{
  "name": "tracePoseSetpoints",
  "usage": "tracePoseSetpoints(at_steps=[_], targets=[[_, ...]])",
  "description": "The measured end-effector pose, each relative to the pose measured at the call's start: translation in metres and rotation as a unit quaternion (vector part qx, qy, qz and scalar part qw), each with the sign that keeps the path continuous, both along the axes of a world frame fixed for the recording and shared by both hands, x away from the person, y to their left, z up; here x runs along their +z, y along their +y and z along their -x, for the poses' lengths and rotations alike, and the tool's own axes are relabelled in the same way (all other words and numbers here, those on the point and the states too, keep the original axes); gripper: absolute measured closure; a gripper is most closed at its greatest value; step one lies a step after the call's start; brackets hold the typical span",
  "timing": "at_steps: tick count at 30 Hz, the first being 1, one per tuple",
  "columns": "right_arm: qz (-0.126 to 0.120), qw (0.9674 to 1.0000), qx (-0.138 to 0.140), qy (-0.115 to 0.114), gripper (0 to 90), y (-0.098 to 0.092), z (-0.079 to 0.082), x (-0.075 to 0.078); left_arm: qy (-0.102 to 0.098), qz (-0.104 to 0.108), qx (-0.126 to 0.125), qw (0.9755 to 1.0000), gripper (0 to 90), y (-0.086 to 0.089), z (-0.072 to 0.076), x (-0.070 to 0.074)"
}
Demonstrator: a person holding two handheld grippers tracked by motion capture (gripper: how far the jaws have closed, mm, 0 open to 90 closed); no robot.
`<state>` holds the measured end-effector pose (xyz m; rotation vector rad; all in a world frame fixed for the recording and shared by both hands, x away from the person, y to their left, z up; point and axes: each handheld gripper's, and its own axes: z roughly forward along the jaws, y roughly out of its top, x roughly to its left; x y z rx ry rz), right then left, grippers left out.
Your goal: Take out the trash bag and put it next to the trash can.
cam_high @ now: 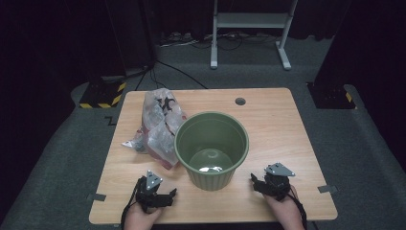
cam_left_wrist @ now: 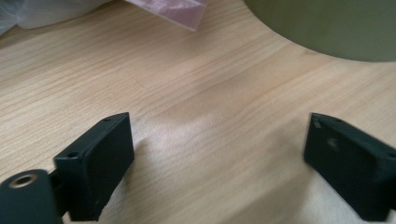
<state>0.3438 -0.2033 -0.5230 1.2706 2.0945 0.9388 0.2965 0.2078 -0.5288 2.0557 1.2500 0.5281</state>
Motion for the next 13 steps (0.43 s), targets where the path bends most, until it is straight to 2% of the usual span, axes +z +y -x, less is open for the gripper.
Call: tracePoseSetpoints(at_steps=[6,13], targets=[[0.012,0.9998,0.002,0.017,20.8,0.0027,-0.0036,-0.0013,0.003,-0.001,0.003,1.0000,3.9,-0.0034,-0.0006,-0.0001],[0.005,0.9996,-0.005,0.026,18.5,0.0026,-0.0063,-0.0016,0.004,0.000,-0.001,1.0000,3.5,-0.0030,-0.0010,-0.0001]])
